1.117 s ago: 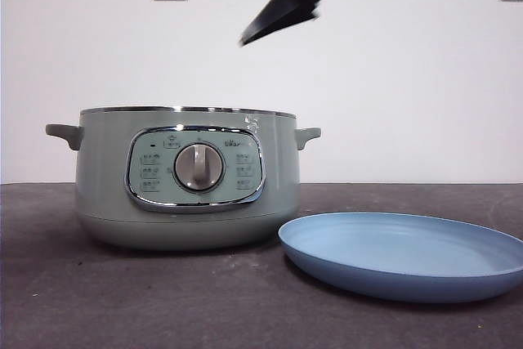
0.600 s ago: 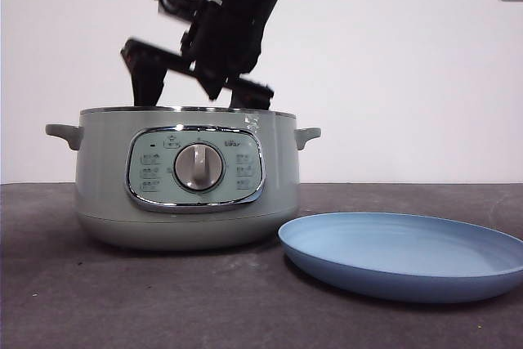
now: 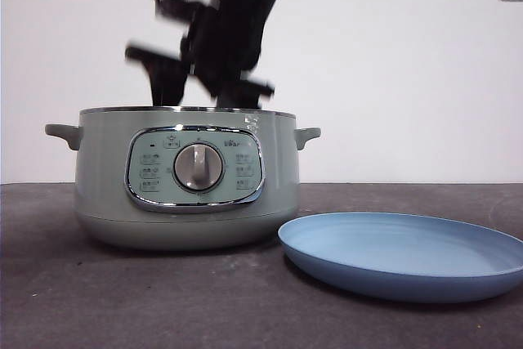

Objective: Take the potato out from the steamer,put the potato on the plate,close the lid

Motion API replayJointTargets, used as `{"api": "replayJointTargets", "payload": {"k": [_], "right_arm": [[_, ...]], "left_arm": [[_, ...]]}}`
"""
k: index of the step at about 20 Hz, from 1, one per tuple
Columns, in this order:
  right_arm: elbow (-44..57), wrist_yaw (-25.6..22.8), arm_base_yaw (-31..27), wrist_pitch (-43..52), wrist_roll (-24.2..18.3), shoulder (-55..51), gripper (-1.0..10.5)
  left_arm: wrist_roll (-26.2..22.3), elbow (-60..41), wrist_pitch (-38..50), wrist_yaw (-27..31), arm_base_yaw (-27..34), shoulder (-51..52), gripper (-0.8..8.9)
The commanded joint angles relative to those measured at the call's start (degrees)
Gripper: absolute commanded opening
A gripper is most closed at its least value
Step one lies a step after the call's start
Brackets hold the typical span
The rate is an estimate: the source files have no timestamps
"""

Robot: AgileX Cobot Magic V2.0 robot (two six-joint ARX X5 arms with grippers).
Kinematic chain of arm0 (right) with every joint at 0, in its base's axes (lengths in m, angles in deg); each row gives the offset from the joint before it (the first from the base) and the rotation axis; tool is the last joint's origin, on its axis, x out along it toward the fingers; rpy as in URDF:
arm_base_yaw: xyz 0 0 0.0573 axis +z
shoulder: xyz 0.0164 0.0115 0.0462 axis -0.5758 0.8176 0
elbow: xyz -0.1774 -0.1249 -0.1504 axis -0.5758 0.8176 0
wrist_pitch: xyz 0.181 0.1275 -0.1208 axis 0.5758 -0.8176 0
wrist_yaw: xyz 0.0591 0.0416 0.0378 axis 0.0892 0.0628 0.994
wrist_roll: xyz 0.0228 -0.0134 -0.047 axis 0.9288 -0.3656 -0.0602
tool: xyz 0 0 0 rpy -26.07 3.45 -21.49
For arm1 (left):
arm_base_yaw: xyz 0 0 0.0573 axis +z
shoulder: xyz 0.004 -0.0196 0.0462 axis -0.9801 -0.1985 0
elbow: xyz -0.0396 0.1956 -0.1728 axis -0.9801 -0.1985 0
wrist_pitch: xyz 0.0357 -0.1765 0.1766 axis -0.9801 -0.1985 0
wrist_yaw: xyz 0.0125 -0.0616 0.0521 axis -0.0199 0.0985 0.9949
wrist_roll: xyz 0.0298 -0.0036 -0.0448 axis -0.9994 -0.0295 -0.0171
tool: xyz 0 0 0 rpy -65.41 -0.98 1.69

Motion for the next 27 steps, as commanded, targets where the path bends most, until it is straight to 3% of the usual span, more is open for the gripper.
{"api": "replayJointTargets", "payload": {"k": [1,3,7,12,18,21,27], "right_arm": [[-0.11,-0.11,0.11,-2.36,-1.44,-7.76,-0.1],[-0.11,-0.74,-0.11,-8.68,-2.36,-15.1,-0.1],[0.33,-7.32,-0.63,-20.26,-4.76,-24.48,-0.1],[10.75,-7.52,-2.99,-21.29,-4.17,-34.01,-0.1],[38.71,-6.88,-7.74,-6.93,-0.52,-45.66,-0.1],[49.94,-2.1,-10.36,2.71,0.9,-45.99,-0.1],[60.78,-0.92,-12.46,20.33,1.81,-40.65,-0.1]], "left_arm": [[0.15,0.28,3.3,-0.42,0.15,0.48,-0.08],[0.15,0.28,4.09,-0.92,0.15,0.39,-0.08],[0.17,0.28,6.03,-3.43,0.15,0.39,-0.09],[0.17,0.28,6.34,-4.76,0.15,0.35,-0.08],[0.17,0.28,6.4,-4.96,0.13,-0.98,-0.08],[0.17,0.28,6.4,-5.57,0.13,-0.98,-0.08],[0.17,0.28,6.4,-6.38,0.13,-0.98,-0.09]]}}
